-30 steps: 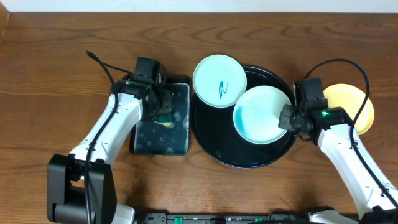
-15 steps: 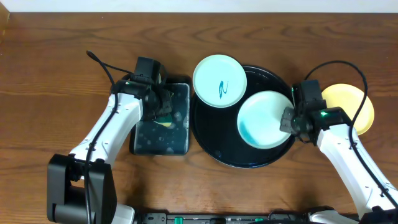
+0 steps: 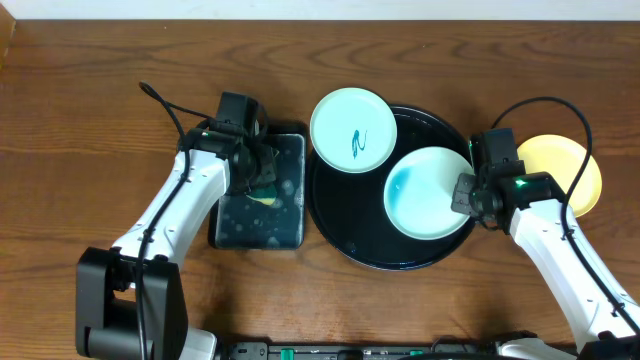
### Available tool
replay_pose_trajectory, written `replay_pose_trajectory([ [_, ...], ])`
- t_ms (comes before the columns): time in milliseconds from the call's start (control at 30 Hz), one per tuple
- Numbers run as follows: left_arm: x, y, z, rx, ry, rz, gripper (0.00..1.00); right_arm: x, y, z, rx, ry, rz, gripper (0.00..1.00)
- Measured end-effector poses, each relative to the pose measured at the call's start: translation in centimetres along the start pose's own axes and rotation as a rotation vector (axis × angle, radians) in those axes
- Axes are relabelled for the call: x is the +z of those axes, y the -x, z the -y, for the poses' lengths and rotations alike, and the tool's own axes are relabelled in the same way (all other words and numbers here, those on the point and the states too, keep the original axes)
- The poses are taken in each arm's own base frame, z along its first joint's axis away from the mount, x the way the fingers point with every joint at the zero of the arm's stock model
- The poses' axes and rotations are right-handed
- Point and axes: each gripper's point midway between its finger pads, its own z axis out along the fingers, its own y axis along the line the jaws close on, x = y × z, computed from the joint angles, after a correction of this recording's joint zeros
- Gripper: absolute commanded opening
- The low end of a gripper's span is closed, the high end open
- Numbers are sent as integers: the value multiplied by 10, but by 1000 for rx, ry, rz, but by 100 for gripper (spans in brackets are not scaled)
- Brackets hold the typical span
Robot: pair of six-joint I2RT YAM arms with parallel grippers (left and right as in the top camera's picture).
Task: Clean dirty plates on tray and stack at the side
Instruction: 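Lift the pale green plate with the right gripper toward the yellow plate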
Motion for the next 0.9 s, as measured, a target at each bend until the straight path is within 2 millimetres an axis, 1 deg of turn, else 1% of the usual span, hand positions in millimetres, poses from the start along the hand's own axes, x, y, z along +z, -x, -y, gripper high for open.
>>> replay_pose_trajectory([
  [133, 0, 0, 0, 1, 0, 0, 8, 0, -6, 3, -6, -13, -25, 1],
  [267, 0, 0, 0, 3, 0, 0, 8, 0, 0, 3, -7, -19, 4, 1],
  [367, 0, 0, 0, 3, 0, 0, 8, -1, 11, 1, -24, -15, 49, 1],
  [433, 0, 0, 0, 3, 0, -1, 9, -5, 22, -2, -41, -4, 89, 1],
  [567, 6, -2, -1, 1, 7, -16, 10, -21, 46, -8, -73, 18, 177, 1],
  [633, 11, -2, -2, 0, 11, -25, 13, -27, 54, -7, -80, 9, 210, 1],
  [733, 20, -4, -4, -1, 19, -45, 15, -31, 60, -1, -97, -36, 239, 1],
  [800, 26, -5, -5, -2, 24, -57, 17, -33, 63, 4, -118, -87, 259, 1],
  [900, 31, -4, -5, -6, 27, -62, 37, -38, 67, 4, -157, -143, 301, 1],
])
